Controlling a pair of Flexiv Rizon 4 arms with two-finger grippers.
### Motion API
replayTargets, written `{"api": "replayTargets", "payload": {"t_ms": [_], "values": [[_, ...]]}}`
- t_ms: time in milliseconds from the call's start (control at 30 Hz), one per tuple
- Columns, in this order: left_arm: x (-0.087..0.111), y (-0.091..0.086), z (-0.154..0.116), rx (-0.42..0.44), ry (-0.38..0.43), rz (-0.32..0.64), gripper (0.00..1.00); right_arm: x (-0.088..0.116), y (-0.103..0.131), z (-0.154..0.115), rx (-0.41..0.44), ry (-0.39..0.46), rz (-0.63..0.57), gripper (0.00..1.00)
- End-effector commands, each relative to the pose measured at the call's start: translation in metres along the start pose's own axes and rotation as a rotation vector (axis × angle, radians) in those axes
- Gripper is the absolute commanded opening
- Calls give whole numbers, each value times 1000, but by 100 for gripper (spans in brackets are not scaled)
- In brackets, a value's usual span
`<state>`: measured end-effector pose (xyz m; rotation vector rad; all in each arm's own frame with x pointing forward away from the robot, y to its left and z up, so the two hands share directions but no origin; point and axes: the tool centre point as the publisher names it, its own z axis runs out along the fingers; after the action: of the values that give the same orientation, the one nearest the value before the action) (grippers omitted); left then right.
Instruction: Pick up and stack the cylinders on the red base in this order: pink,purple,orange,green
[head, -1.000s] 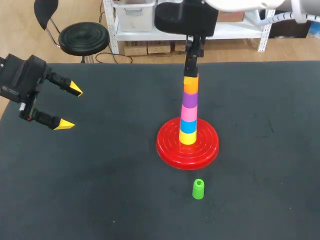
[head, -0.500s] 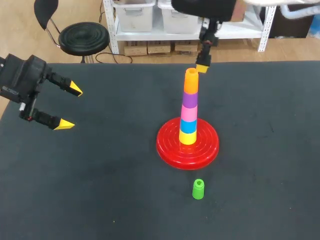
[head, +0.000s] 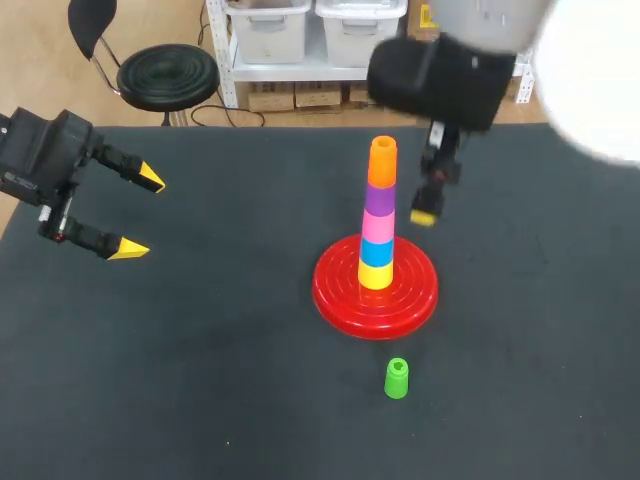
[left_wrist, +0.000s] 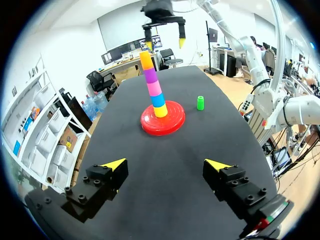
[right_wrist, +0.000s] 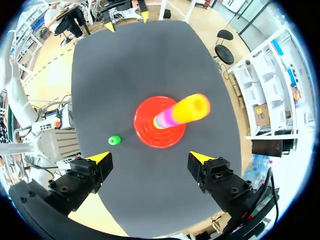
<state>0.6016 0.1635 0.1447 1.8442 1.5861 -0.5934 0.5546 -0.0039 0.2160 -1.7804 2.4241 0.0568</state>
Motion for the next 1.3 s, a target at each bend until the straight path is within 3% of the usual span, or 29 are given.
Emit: {"api": "replayTargets", "payload": {"t_ms": [33, 267, 300, 333, 400, 700, 833, 1133, 1300], "values": [[1, -1, 0, -3, -4, 4, 100, 5, 25, 23, 114, -68, -12, 100], [1, -1, 0, -3, -4, 4, 100, 5, 45, 59, 81, -70, -19, 100], [1, -1, 0, -3, -4, 4, 100, 4, 47, 63, 125, -75, -33, 100], [1, -1, 0, -3, -4, 4, 100, 5, 49, 69, 202, -28, -38, 100], [1, -1, 0, -3, -4, 4, 100, 7, 50, 76, 156, -66, -27, 100], [1, -1, 0, -3, -4, 4, 100, 14, 67, 93, 68, -38, -9, 100], [1, -1, 0, -3, -4, 4, 100, 16, 71, 100, -50, -15, 0, 100], [1, -1, 0, -3, -4, 4, 100, 13, 86, 116, -129, 5, -23, 100], [1, -1, 0, -3, -4, 4, 100, 11, 95, 135, -129, 42, -31, 100]]}}
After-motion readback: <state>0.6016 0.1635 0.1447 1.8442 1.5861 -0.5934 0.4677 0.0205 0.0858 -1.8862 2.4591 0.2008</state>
